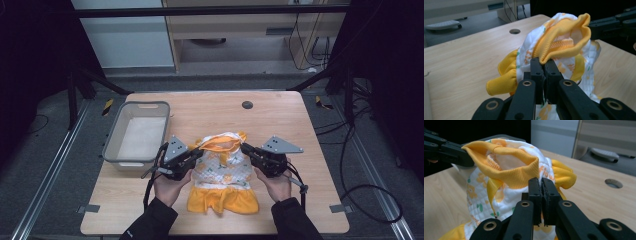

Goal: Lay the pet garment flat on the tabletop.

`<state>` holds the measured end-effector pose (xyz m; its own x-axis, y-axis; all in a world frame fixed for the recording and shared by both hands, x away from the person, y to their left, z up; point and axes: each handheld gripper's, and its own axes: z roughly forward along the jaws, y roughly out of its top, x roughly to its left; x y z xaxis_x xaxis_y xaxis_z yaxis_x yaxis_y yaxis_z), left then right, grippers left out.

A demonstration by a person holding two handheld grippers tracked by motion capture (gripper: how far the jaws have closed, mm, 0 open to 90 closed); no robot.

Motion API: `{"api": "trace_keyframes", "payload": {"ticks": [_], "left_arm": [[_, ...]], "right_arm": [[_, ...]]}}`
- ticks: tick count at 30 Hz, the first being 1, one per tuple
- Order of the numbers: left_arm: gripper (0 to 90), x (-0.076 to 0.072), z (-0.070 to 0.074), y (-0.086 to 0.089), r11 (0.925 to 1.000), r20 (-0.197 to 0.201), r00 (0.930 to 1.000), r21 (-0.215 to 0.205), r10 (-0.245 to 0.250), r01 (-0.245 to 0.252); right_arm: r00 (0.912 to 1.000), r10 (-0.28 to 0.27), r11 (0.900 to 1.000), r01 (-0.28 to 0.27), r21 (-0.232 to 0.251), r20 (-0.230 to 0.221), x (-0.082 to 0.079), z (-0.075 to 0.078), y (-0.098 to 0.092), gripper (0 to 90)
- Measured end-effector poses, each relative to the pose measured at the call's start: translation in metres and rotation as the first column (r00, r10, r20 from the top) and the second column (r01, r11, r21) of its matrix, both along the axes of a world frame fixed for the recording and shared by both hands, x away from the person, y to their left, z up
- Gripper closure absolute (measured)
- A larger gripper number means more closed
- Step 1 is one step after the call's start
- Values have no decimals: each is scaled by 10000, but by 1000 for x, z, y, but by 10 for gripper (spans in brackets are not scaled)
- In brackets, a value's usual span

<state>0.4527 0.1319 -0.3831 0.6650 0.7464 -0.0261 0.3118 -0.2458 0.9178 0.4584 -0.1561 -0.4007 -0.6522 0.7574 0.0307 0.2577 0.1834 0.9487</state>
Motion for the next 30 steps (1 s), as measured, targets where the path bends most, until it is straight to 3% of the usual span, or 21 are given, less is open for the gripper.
{"api": "trace_keyframes", "payload": {"ticks": [8,14,15,20,21,23,25,27,28,30], "left_arm": [[874,16,15,0,9975,413,9979,-523,495,-473],[873,31,16,-5,9958,587,9950,-484,804,-776],[873,41,16,-10,9948,624,9933,-361,972,-951],[865,69,13,-24,9894,492,9882,-28,1448,-1449],[844,76,12,-26,9888,389,9881,-108,1491,-1487],[714,87,10,-27,9831,221,9829,-185,1826,-1822],[636,90,10,-23,9779,8,9787,-413,2053,-2051],[534,87,12,-16,9737,144,9742,-398,2251,-2244],[511,85,13,-13,9708,353,9704,-287,2391,-2382],[483,79,15,-5,9694,374,9688,-205,2452,-2445]], "right_arm": [[9945,-812,9961,787,400,667,13,8,11,868],[9836,-1554,9869,1505,586,915,27,9,16,866],[9768,-1927,9807,1885,518,940,35,9,16,865],[9564,-2745,9613,2753,61,996,55,6,19,845],[9514,-2928,9556,2947,-67,956,60,5,20,813],[9409,-3257,9436,3297,-302,927,71,3,19,732],[9377,-3413,9371,3449,-532,651,79,2,15,682],[9386,-3415,9375,3438,-530,489,80,4,7,653],[9391,-3389,9381,3420,-553,570,78,6,4,645],[9426,-3288,9407,3323,-678,586,73,9,-4,634]]}}
